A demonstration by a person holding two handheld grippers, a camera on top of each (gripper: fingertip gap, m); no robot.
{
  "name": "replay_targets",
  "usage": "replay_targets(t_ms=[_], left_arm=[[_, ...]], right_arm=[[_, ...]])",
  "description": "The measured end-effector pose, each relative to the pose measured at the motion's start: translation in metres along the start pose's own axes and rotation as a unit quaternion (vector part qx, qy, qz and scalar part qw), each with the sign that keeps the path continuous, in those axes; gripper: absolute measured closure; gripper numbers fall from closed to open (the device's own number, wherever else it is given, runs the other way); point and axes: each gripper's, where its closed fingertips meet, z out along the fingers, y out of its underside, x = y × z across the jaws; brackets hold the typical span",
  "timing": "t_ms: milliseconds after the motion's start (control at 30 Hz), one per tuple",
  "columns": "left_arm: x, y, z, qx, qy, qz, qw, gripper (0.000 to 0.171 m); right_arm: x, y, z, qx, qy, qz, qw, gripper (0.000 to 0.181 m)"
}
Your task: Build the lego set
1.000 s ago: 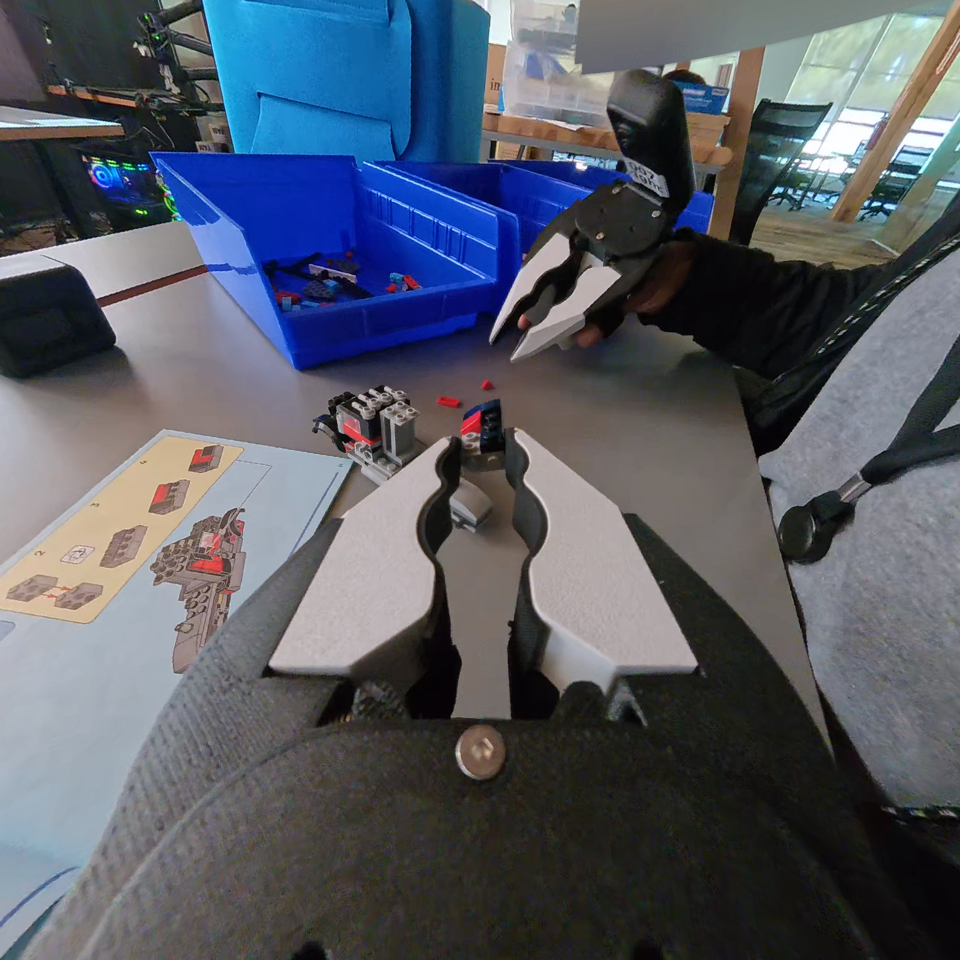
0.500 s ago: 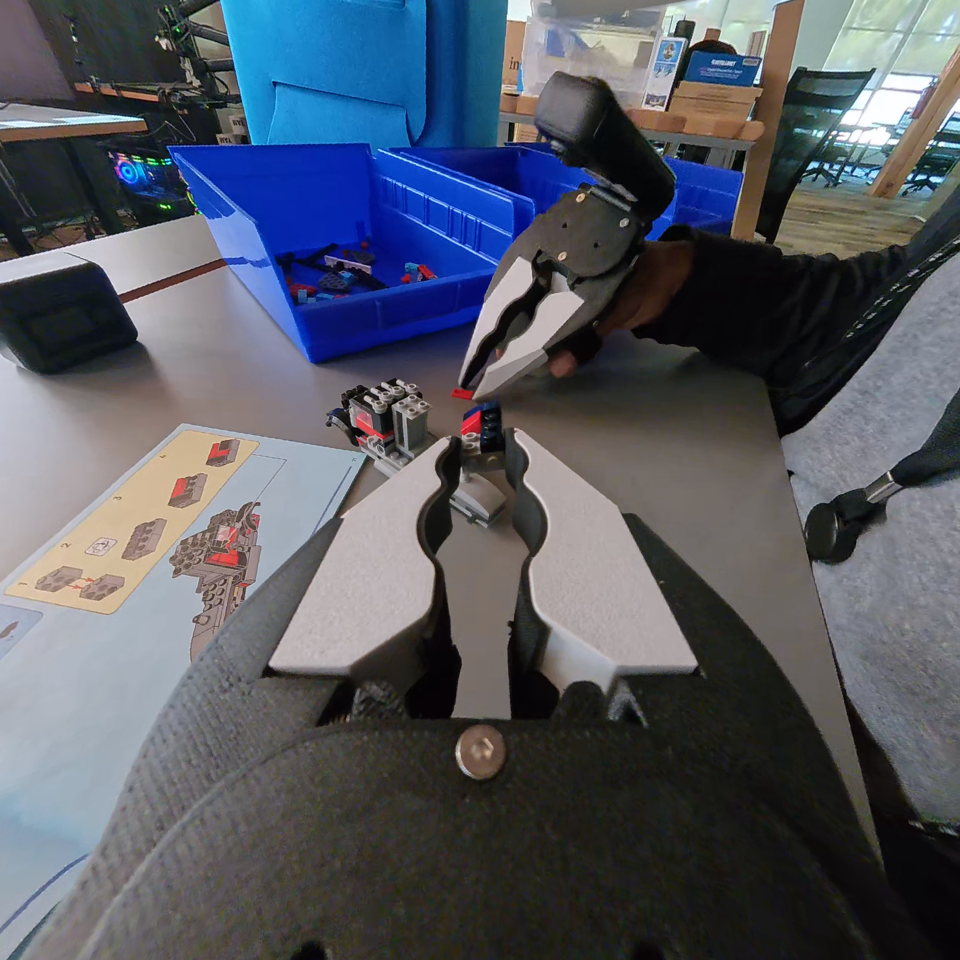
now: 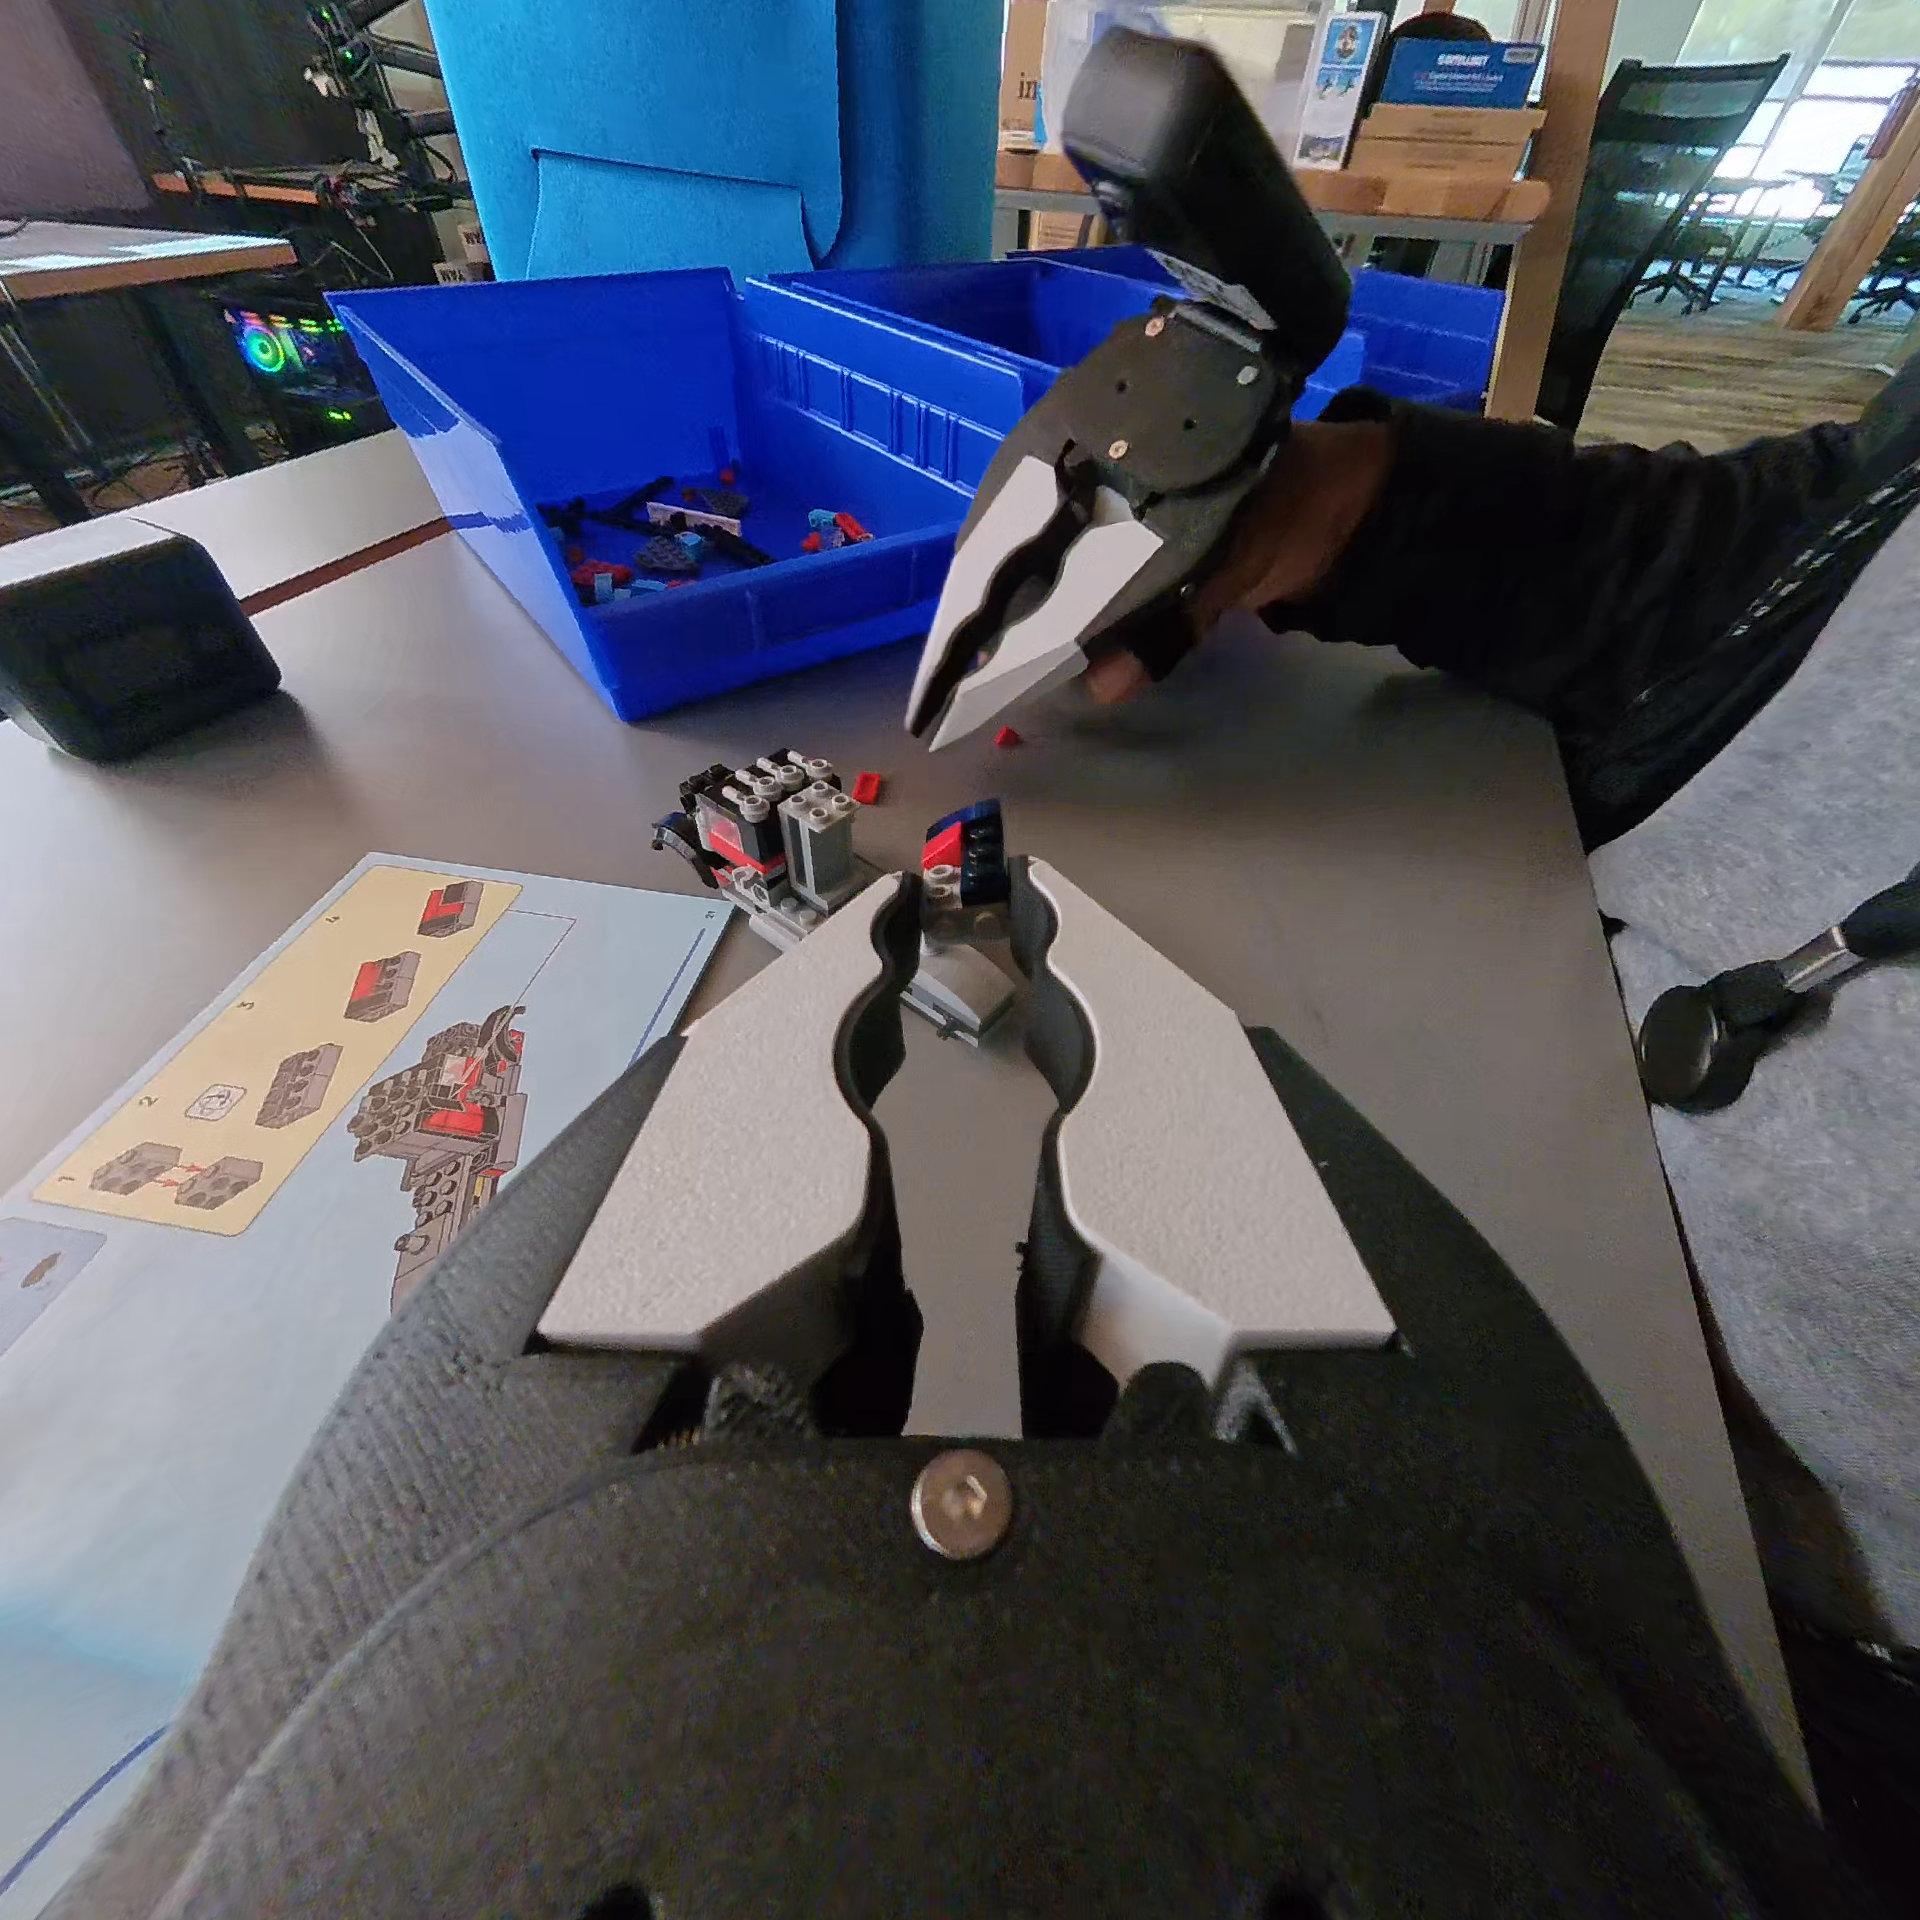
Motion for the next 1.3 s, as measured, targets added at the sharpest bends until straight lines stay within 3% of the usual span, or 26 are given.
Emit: replay_targets(t_ms=[133, 300, 500, 767, 867, 1067, 1300], left_arm=[[0.0, 0.0, 0.0, -0.001, 0.0, 0.001, 1.0, 0.155], [0.0, 0.0, 0.0, 0.001, 0.0, -0.001, 1.0, 0.155], [-0.001, 0.0, 0.0, 0.001, -0.001, -0.001, 1.0, 0.155], [0.0, 0.001, 0.001, -0.002, 0.0, 0.0, 1.0, 0.155], [0.0, 0.001, 0.001, -0.002, 0.001, -0.001, 1.0, 0.155], [-0.001, 0.0, 0.0, 0.0, 0.001, -0.006, 1.0, 0.155], [0.001, 0.001, 0.001, -0.003, 0.003, -0.004, 1.0, 0.155]], right_arm=[[0.011, 0.003, 0.012, -0.019, 0.003, -0.005, 1.0, 0.158], [0.008, -0.002, 0.024, -0.029, -0.035, 0.0, 0.999, 0.156], [0.002, -0.005, 0.026, -0.042, -0.047, -0.014, 0.998, 0.172], [-0.017, -0.053, -0.024, 0.087, -0.064, -0.011, 0.994, 0.171], [-0.008, -0.058, -0.04, 0.118, -0.034, 0.001, 0.992, 0.156], [-0.001, -0.028, -0.054, 0.103, -0.018, 0.056, 0.993, 0.155], [-0.024, 0.004, -0.027, 0.036, -0.038, 0.049, 0.997, 0.156]])
